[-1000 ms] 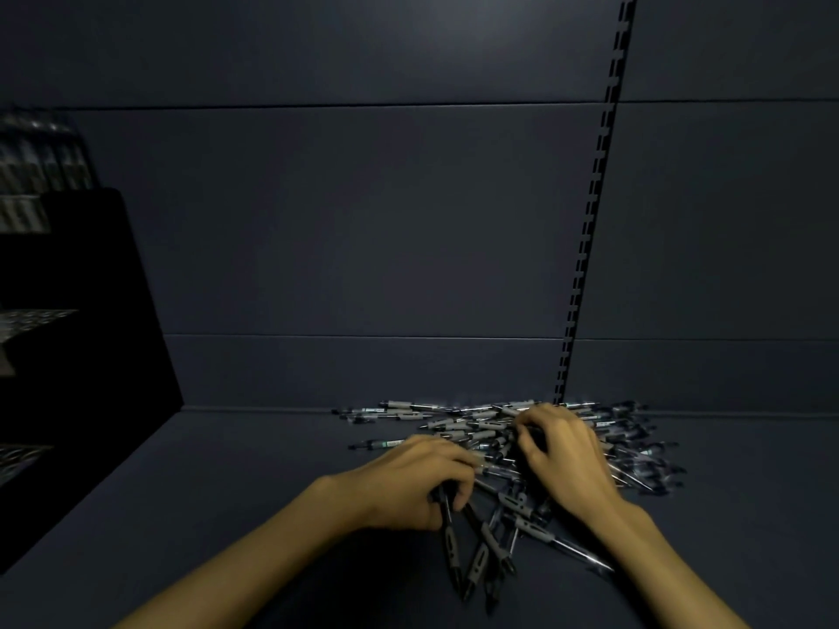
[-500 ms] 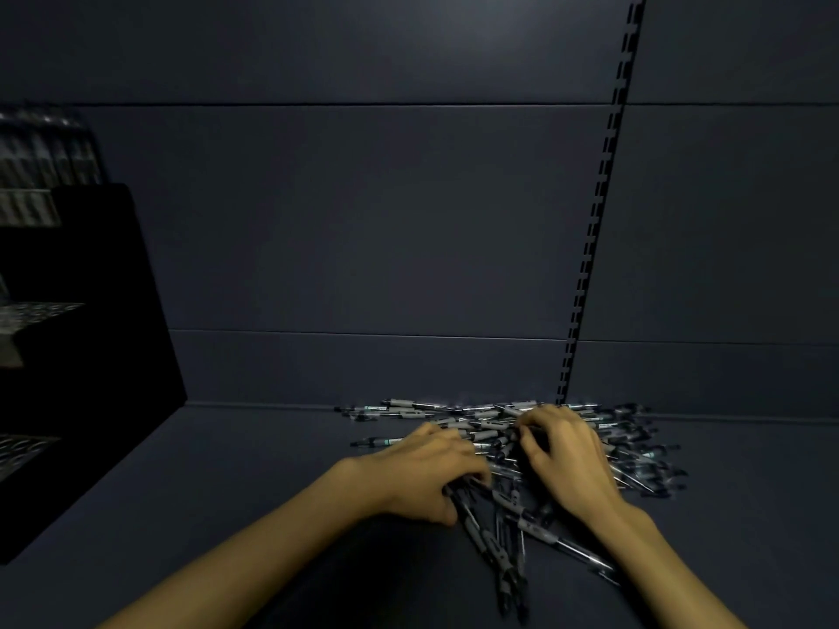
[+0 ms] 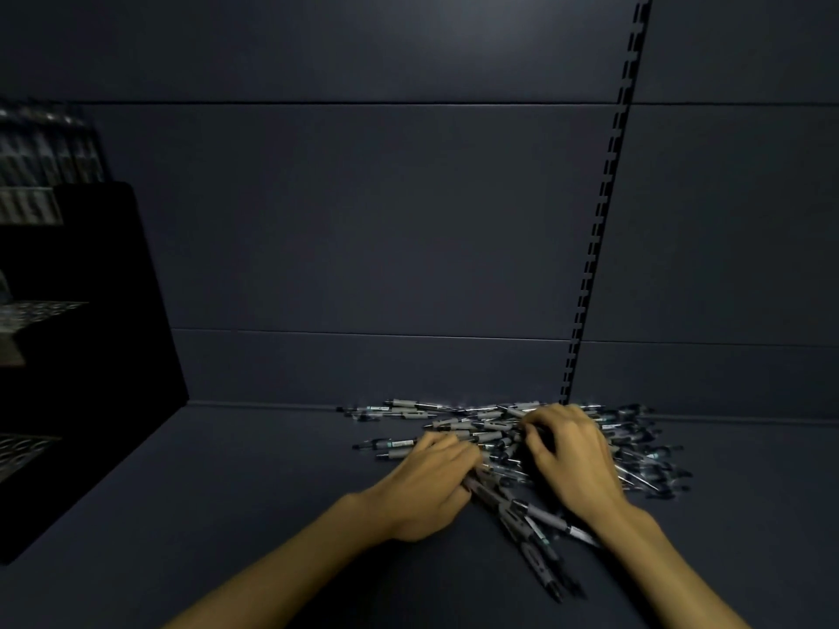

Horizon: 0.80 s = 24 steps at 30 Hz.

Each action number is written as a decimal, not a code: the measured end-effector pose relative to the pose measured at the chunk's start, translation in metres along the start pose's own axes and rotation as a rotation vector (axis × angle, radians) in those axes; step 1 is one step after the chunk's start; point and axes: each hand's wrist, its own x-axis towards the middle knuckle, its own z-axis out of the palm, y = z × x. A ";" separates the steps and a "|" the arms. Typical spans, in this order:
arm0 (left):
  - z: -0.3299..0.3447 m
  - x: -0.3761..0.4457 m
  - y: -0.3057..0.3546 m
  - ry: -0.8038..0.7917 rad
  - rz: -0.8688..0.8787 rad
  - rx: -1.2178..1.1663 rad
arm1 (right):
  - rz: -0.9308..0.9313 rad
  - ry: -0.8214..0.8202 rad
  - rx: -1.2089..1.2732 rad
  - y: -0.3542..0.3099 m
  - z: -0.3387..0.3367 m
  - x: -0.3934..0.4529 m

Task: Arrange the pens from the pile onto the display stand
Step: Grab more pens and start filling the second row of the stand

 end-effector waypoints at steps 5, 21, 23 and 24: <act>-0.013 0.005 0.015 0.163 -0.283 -0.484 | 0.022 0.029 0.008 0.004 0.001 0.001; -0.040 0.002 -0.033 -0.194 -0.647 -0.195 | 0.017 0.044 -0.004 0.006 0.000 0.001; -0.034 0.000 -0.034 -0.249 -0.611 -0.157 | 0.018 0.045 -0.004 0.006 0.000 0.000; -0.032 -0.001 -0.035 -0.269 -0.595 -0.132 | 0.018 0.040 -0.004 0.007 0.001 0.001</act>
